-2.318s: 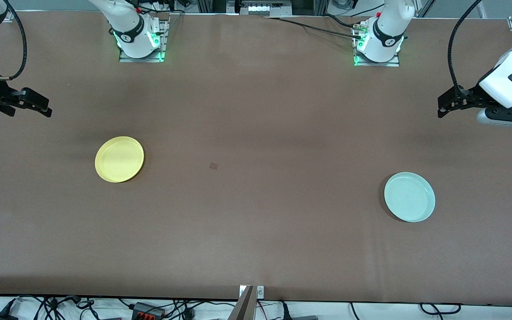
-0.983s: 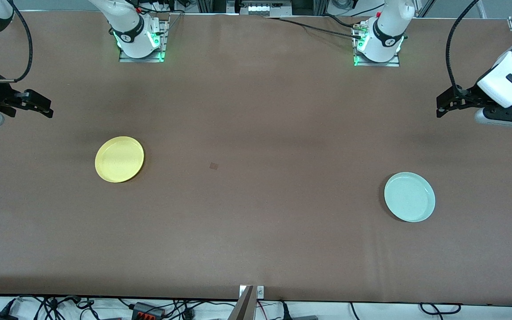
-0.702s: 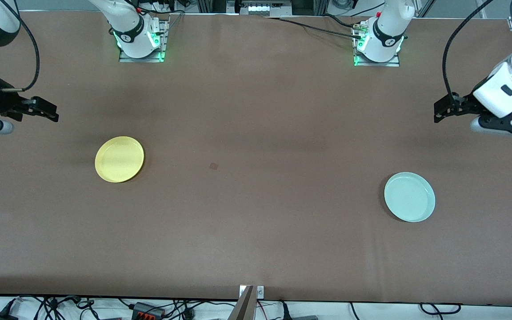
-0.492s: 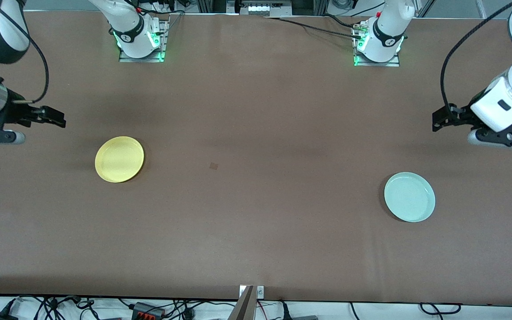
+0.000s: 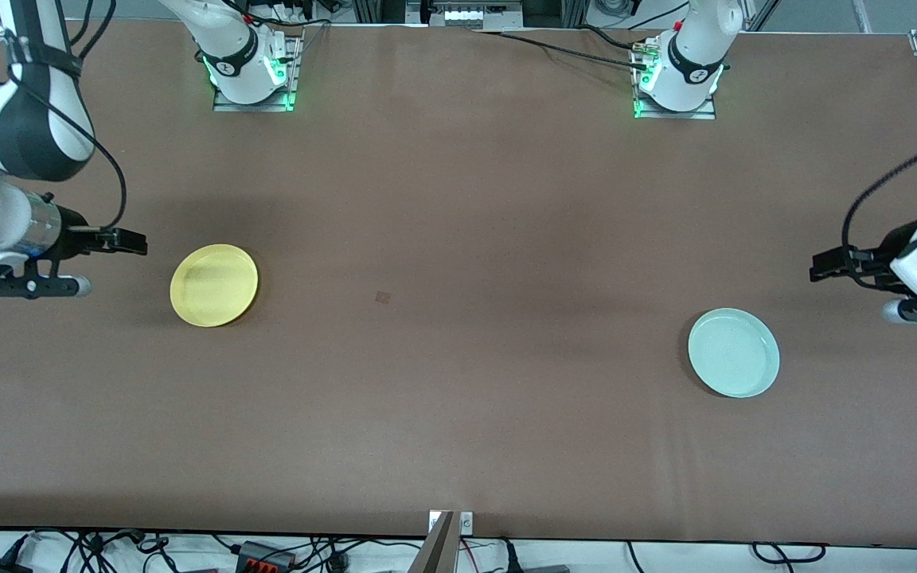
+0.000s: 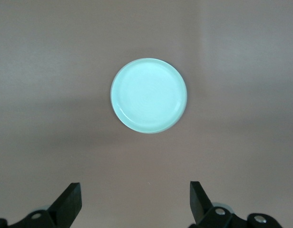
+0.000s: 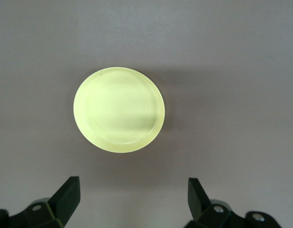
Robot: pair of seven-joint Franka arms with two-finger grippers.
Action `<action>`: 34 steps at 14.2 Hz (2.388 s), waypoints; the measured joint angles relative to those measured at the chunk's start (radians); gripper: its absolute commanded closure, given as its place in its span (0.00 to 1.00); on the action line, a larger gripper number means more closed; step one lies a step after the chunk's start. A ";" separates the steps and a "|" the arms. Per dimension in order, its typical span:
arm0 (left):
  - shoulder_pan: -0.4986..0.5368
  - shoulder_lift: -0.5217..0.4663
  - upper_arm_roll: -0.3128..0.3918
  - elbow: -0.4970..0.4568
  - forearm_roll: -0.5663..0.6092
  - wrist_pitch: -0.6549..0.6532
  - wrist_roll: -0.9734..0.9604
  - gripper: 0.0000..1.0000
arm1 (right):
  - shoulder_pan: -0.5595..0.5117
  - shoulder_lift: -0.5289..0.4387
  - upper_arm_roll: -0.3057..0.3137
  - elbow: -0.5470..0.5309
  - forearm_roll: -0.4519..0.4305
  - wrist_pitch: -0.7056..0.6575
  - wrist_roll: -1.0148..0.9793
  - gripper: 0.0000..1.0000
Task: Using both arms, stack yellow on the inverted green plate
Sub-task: 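Reach the right gripper to the yellow plate while the left gripper reaches the green plate, then grip the yellow plate with the right gripper while the left gripper grips the green plate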
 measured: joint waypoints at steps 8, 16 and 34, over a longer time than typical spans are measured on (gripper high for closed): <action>0.140 0.260 0.000 0.002 -0.197 0.252 0.267 0.00 | -0.073 0.245 -0.015 -0.004 0.018 0.111 0.003 0.00; 0.177 0.435 -0.001 0.005 -0.424 0.404 0.592 0.14 | -0.101 0.353 -0.015 -0.003 0.080 0.168 0.002 0.02; 0.190 0.522 -0.003 0.030 -0.451 0.476 0.767 0.99 | -0.124 0.397 -0.006 -0.002 0.084 0.190 -0.055 0.89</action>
